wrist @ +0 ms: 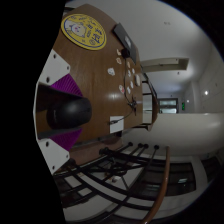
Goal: Arrange mouse
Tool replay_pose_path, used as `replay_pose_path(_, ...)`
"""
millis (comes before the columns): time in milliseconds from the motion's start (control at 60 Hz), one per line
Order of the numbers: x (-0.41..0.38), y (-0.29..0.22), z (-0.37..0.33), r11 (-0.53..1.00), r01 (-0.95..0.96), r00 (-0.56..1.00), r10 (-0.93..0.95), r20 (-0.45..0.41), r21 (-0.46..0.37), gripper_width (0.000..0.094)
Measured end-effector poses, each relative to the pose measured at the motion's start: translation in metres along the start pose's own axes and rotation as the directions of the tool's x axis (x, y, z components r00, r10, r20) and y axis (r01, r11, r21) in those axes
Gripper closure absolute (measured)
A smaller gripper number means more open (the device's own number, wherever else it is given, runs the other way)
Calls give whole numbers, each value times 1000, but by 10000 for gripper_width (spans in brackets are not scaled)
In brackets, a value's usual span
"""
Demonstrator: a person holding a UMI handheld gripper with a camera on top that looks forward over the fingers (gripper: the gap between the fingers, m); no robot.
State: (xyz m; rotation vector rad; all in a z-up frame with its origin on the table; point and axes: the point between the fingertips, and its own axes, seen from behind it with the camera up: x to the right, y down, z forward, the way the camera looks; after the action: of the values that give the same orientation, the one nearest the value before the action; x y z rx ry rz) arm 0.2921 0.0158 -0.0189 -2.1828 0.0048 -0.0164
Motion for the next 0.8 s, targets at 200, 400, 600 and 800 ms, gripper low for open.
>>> replay_pose_path(200,5,-1,0,1000,-1,999,2,-46,20,568)
replay_pose_path(400,0,-50,-44,989,-101,990,110,-82,112,603)
replay_pose_path(600,-142,-160,-119,950,-34,999,36,-3,310,599)
replay_pose_path(800,-285,-78,-58,988,-16,993,-3,121,155,600)
